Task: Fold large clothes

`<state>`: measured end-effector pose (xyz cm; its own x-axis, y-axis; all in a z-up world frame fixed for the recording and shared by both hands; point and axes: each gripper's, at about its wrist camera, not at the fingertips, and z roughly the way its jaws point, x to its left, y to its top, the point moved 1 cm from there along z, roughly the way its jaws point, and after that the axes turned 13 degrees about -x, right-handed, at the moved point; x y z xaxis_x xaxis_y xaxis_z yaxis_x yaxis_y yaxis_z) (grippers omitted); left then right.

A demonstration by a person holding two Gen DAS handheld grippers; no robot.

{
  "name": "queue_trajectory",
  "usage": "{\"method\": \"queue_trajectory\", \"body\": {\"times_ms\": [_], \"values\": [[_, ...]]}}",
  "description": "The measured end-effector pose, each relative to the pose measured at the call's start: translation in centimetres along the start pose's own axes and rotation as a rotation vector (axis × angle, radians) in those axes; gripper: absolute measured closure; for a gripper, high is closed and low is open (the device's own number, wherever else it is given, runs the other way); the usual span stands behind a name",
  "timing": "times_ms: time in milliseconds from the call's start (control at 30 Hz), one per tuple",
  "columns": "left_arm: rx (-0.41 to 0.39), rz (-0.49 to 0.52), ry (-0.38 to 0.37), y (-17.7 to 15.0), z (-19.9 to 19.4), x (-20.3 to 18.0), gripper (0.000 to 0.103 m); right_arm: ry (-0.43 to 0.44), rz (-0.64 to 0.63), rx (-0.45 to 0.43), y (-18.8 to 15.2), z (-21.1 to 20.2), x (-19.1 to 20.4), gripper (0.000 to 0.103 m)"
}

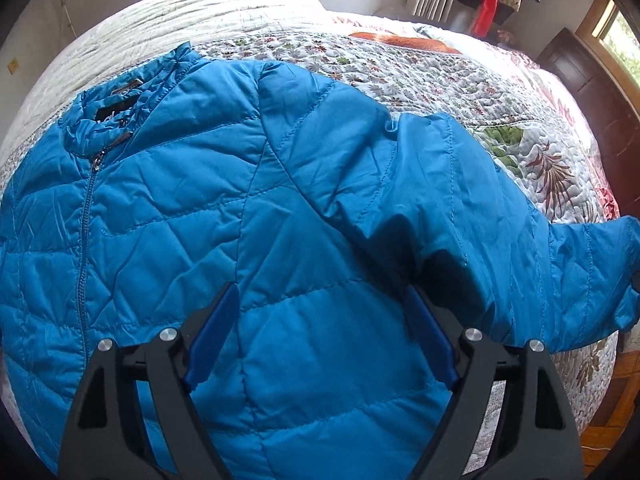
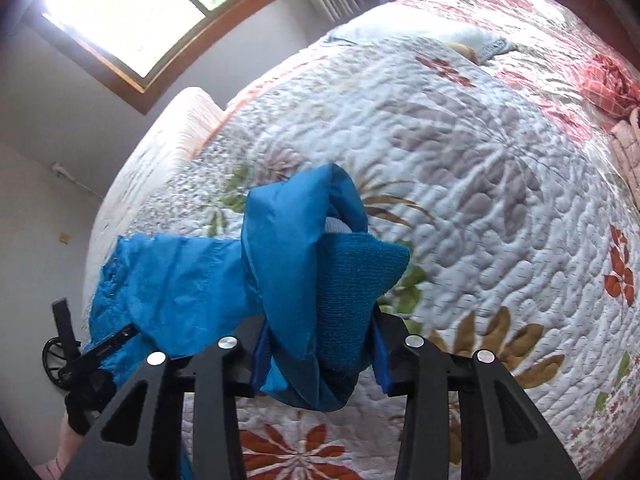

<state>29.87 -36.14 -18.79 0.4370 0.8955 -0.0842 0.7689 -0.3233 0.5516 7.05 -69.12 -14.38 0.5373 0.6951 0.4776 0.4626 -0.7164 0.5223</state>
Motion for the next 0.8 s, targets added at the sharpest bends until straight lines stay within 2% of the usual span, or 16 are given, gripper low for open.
{"method": "queue_trajectory", "body": {"times_ms": [133, 333, 567, 633, 667, 733, 800], "values": [[-0.011, -0.009, 0.007, 0.2, -0.8, 1.5, 0.019, 0.066, -0.095, 0.015, 0.0, 1.1, 5.9, 0.062], [-0.024, -0.033, 0.034, 0.5, -1.7, 5.0, 0.019, 0.116, -0.291, 0.066, -1.6, 4.9, 15.0, 0.062], [-0.033, -0.053, 0.050, 0.7, -2.4, 8.0, 0.019, 0.150, -0.443, 0.172, -5.1, 10.1, 21.9, 0.062], [-0.034, -0.053, 0.056, 0.6, -2.4, 8.7, 0.019, 0.148, -0.479, 0.194, -6.1, 11.2, 23.4, 0.059], [-0.032, -0.055, 0.056, 0.6, -2.4, 9.0, 0.019, 0.156, -0.487, 0.201, -6.5, 11.4, 24.1, 0.054], [-0.026, -0.062, 0.055, 0.5, -2.3, 9.7, 0.019, 0.218, -0.484, 0.206, -7.0, 11.1, 25.0, 0.051], [-0.026, -0.070, 0.058, 0.4, -2.3, 10.3, 0.019, 0.322, -0.471, 0.207, -7.3, 10.2, 25.7, 0.050]]}}
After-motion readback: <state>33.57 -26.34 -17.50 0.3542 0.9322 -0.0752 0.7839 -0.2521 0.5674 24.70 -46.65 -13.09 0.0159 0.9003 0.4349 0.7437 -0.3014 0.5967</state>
